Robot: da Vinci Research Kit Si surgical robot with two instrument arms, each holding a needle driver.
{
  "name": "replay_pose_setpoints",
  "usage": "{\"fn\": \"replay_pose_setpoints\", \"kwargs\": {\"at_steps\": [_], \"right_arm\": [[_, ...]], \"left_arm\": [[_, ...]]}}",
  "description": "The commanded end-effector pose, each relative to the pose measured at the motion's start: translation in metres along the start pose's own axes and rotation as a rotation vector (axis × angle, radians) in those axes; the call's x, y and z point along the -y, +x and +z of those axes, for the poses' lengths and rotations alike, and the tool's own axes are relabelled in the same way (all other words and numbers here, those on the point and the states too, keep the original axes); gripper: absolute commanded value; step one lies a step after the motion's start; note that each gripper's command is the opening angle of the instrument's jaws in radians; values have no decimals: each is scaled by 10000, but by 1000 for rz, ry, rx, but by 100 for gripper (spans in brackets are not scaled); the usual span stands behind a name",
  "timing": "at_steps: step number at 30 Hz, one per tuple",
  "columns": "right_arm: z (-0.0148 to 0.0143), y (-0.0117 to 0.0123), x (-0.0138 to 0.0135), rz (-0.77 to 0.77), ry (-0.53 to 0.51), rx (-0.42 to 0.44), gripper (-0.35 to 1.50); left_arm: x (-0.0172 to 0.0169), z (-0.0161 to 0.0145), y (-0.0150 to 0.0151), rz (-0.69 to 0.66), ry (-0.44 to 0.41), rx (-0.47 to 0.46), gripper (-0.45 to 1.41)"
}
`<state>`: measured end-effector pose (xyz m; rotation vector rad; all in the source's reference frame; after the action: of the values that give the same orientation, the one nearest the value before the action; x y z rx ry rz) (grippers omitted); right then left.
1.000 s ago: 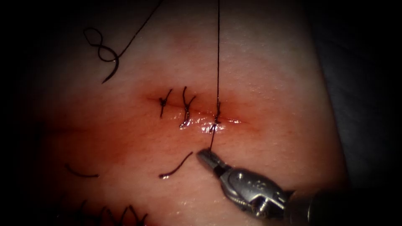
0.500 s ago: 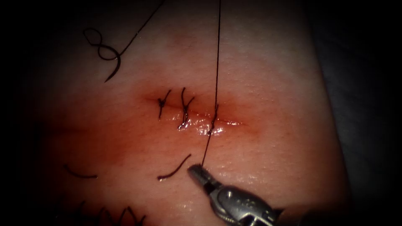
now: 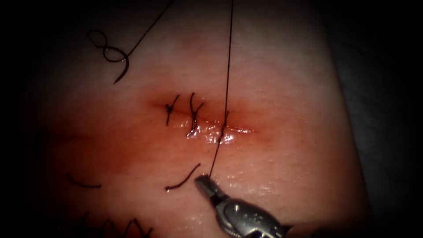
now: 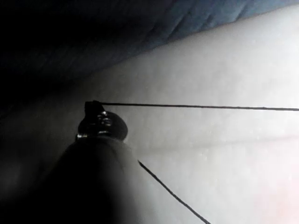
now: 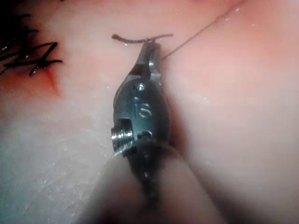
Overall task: Wound Closure
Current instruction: Tension the knot by pulling the right tool down and the left tool up, then wrap the thread one time around the right tool clockwise.
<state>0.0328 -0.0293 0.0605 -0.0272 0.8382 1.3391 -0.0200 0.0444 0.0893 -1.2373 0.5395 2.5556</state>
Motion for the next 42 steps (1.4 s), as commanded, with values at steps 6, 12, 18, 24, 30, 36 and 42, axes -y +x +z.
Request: {"fn": "replay_pose_setpoints", "kwargs": {"at_steps": [6, 12, 18, 24, 30, 36, 42], "right_arm": [[-8, 16, -13, -120, 35, -65, 109], [-24, 24, -21, -180, 79, -81, 145], [-49, 38, -21, -248, 245, -145, 148], [-54, 68, -23, -330, 357, -187, 148], [-44, 104, -39, -427, 447, -197, 104], [-12, 132, -73, -419, 483, -236, -15], [26, 130, -94, -436, 472, -232, -35]], "left_arm": [[-15, -47, 10, 34, -70, 27, -45], [-42, -114, 20, 68, -122, 75, -45], [-78, -194, 30, 116, -150, 115, -45], [-107, -250, 38, 133, -161, 129, -45], [-140, -303, 45, 137, -163, 138, -45], [-168, -344, 51, 126, -158, 143, -45], [-194, -377, 62, 94, -167, 95, -45]]}}
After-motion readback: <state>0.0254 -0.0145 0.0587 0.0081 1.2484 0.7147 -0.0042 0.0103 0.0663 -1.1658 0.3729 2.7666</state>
